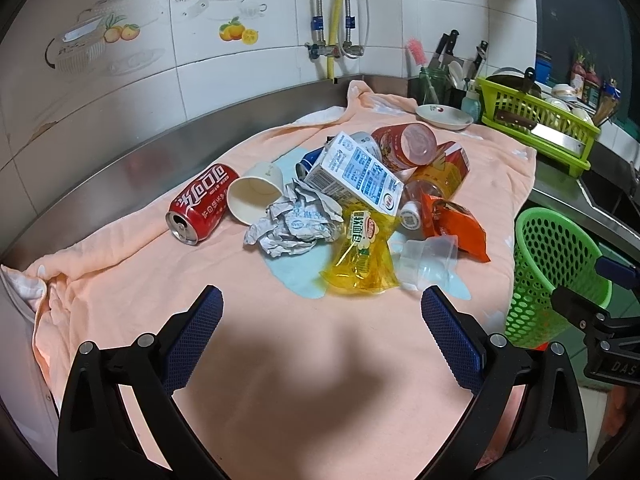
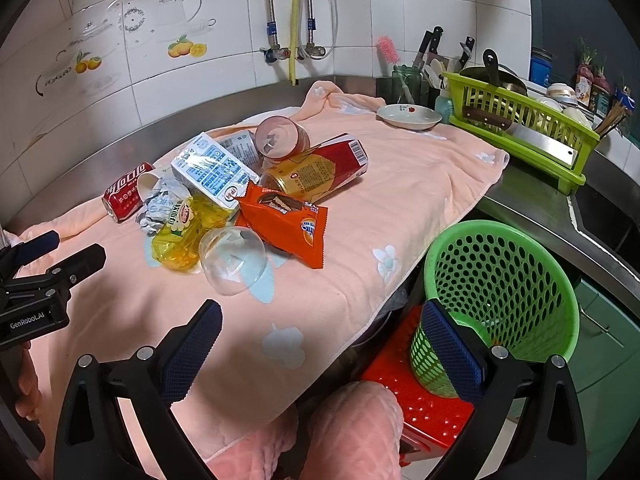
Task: Collect trash
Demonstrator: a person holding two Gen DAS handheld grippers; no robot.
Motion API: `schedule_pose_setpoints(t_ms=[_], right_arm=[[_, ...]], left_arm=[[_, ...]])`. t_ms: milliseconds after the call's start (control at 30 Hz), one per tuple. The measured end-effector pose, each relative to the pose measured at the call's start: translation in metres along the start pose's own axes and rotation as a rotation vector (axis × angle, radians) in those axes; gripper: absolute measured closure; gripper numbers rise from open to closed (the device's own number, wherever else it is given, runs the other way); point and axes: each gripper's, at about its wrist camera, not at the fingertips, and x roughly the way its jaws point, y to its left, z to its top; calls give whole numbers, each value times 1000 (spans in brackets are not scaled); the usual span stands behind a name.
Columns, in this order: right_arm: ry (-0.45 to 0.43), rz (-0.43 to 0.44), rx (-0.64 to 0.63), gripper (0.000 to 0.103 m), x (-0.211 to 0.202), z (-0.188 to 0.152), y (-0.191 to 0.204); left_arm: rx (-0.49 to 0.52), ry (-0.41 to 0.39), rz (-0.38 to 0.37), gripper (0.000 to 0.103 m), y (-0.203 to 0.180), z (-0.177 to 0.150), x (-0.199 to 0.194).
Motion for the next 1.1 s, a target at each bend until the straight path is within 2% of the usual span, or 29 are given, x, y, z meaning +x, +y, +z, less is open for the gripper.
schedule_pose_setpoints(t_ms=[1100], right_arm=[[20, 22, 1, 6, 14, -1, 0]], left_arm=[[-9, 9, 7, 5, 12, 4, 10]])
